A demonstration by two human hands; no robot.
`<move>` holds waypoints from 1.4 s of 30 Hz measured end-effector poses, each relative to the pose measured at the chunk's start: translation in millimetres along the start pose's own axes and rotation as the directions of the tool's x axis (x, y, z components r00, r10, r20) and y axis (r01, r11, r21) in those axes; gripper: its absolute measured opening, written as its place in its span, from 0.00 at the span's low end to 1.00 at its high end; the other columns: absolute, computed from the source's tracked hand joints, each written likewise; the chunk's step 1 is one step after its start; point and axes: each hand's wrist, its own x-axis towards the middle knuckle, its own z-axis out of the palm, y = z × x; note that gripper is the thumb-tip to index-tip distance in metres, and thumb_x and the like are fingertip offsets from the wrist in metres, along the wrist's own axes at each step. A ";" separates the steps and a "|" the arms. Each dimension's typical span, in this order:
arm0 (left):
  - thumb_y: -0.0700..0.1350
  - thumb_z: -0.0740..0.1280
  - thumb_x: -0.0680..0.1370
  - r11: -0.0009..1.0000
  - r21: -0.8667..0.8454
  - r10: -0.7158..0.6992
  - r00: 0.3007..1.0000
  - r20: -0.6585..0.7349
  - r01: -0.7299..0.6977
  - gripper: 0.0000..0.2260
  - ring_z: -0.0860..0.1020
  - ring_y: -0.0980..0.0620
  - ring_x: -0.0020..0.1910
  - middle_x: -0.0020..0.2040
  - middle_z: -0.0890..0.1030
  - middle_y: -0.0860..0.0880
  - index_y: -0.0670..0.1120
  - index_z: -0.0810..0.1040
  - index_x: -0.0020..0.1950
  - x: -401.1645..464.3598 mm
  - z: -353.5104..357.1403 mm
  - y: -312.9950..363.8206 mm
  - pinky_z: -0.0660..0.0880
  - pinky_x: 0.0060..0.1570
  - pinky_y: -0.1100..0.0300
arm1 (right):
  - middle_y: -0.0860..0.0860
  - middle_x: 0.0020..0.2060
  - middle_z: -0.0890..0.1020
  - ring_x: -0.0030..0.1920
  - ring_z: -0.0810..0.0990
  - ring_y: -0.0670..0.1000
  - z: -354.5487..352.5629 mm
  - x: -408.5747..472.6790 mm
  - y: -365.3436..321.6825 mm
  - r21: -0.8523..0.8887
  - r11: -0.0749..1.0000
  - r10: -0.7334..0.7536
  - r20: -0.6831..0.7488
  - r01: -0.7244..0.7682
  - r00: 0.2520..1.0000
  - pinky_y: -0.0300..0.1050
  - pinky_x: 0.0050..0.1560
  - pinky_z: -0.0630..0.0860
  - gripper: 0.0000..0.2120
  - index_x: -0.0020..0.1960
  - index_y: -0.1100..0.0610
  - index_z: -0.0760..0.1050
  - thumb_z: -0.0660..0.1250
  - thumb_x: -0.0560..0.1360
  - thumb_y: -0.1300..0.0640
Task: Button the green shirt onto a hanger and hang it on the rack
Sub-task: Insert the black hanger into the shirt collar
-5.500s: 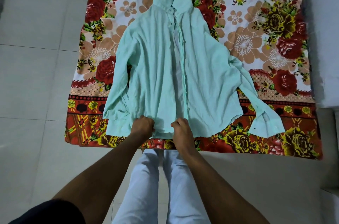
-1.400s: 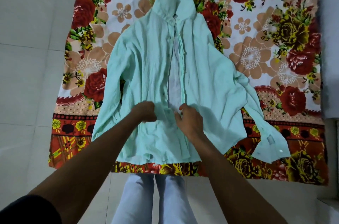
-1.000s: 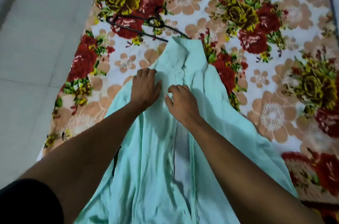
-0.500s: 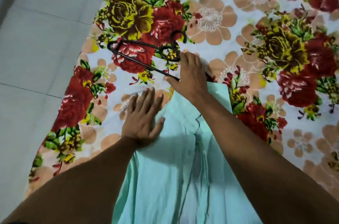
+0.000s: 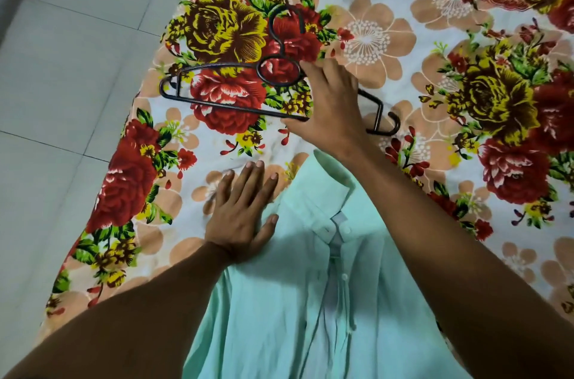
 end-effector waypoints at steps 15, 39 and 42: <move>0.60 0.56 0.80 0.999 -0.037 -0.024 0.992 -0.123 0.019 0.31 0.62 0.41 0.79 0.79 0.65 0.40 0.47 0.63 0.80 4.2 4.4 -11.7 0.52 0.78 0.42 | 0.57 0.61 0.73 0.64 0.74 0.60 -40.4 -217.2 49.4 0.142 0.965 0.239 -0.143 -0.219 0.960 0.61 0.64 0.74 0.44 0.73 0.59 0.72 0.76 0.65 0.36; 0.48 0.67 0.80 0.452 -0.866 -0.664 0.729 -0.165 0.215 0.16 0.66 0.50 0.33 0.31 0.68 0.50 0.44 0.69 0.35 -35.8 -52.7 112.1 0.62 0.35 0.56 | 0.56 0.59 0.77 0.61 0.77 0.61 -98.8 -404.4 59.1 0.018 0.924 0.369 -0.293 -0.381 0.882 0.62 0.67 0.70 0.45 0.69 0.57 0.78 0.88 0.55 0.47; 0.50 0.67 0.81 0.440 -0.893 -0.567 0.801 -0.193 0.096 0.15 0.68 0.50 0.33 0.31 0.70 0.51 0.46 0.71 0.36 -36.6 -64.0 117.0 0.65 0.35 0.55 | 0.55 0.59 0.78 0.61 0.77 0.62 -88.7 -395.9 53.9 0.019 0.927 0.367 -0.249 -0.375 0.896 0.61 0.68 0.69 0.45 0.68 0.57 0.79 0.87 0.55 0.45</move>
